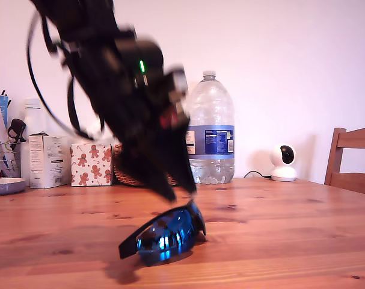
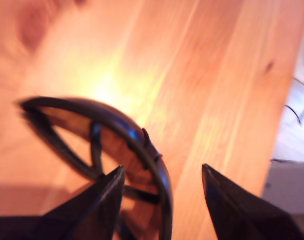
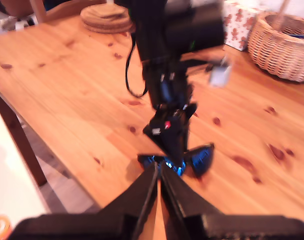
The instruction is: Pick up the sunglasses and close them, then place them back on the table
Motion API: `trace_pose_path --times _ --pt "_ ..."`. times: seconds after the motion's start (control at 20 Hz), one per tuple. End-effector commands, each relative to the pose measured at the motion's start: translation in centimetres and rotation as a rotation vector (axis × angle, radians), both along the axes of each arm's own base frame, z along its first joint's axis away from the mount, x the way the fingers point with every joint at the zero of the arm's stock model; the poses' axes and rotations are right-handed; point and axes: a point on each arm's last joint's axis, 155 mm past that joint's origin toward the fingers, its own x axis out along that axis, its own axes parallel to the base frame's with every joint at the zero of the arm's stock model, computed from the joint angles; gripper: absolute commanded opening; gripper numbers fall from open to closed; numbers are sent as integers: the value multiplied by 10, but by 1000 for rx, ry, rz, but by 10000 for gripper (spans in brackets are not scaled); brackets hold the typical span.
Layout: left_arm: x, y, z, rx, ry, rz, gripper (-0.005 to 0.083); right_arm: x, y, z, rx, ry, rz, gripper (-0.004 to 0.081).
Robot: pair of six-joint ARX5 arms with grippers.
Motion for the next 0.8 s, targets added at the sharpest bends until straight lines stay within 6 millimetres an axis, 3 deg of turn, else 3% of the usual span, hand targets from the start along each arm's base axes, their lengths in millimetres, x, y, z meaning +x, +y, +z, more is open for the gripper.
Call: trace_pose_path --times 0.0,0.1,0.15,0.25,0.3,0.45,0.55,0.75 --pt "5 3 20 -18 -41 3 443 7 3 -1 10 -9 -20 -11" --pt "1 10 33 -12 -67 -10 391 24 -3 -5 -4 -9 -90 -11" --pt "-1 12 42 -17 -82 -17 297 34 -7 -9 -16 -3 -131 -11" --pt "-2 15 63 -39 -133 -13 24 59 -20 -12 -13 9 -222 -11" --pt "0 17 74 -49 -171 -14 -18 68 -25 -12 0 19 -249 -11" --pt "8 29 98 -35 -278 30 -19 99 -56 -10 31 35 -375 -11" --pt "15 39 107 -21 -331 65 -19 114 -88 -11 37 40 -480 -11" --pt "28 52 117 -16 -390 117 -19 116 -132 -18 95 45 -612 -11"
